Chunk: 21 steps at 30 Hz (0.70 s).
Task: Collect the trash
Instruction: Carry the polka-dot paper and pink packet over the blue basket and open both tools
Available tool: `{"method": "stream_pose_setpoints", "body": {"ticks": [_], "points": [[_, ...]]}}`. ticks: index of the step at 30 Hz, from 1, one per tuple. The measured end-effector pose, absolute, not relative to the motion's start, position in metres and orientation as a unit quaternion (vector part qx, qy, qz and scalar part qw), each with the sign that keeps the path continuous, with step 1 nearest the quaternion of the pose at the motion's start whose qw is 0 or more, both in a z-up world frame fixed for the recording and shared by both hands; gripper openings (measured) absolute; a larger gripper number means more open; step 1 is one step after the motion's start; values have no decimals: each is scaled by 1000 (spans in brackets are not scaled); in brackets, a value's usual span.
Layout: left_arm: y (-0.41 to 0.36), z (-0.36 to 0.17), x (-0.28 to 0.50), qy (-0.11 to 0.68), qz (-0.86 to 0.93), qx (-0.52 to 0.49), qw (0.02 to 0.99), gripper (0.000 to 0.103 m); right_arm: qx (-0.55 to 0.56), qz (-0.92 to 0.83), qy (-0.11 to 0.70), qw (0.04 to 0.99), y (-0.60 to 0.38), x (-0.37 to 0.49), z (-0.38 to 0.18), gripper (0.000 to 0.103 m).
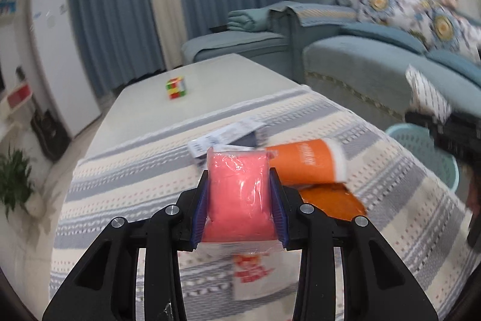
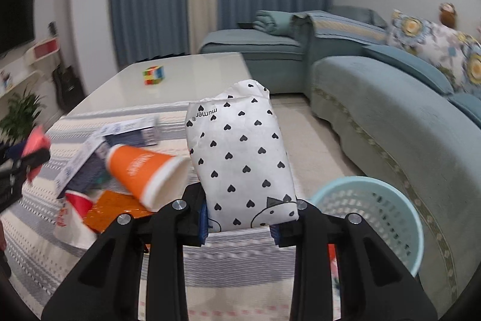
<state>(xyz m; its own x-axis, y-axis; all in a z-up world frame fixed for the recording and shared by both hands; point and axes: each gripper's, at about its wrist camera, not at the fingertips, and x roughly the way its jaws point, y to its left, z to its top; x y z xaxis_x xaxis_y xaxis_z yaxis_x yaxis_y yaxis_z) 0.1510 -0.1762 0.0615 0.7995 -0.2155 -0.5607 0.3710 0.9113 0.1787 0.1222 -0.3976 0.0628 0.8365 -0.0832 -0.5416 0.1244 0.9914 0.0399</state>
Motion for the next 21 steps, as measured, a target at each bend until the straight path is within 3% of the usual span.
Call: {"method": "stream_pose_setpoints", "body": {"ticks": [21], "points": [[-375,45,136,300,-240,114,916,35,74,-195,272,939,-524,53,66,27]]}}
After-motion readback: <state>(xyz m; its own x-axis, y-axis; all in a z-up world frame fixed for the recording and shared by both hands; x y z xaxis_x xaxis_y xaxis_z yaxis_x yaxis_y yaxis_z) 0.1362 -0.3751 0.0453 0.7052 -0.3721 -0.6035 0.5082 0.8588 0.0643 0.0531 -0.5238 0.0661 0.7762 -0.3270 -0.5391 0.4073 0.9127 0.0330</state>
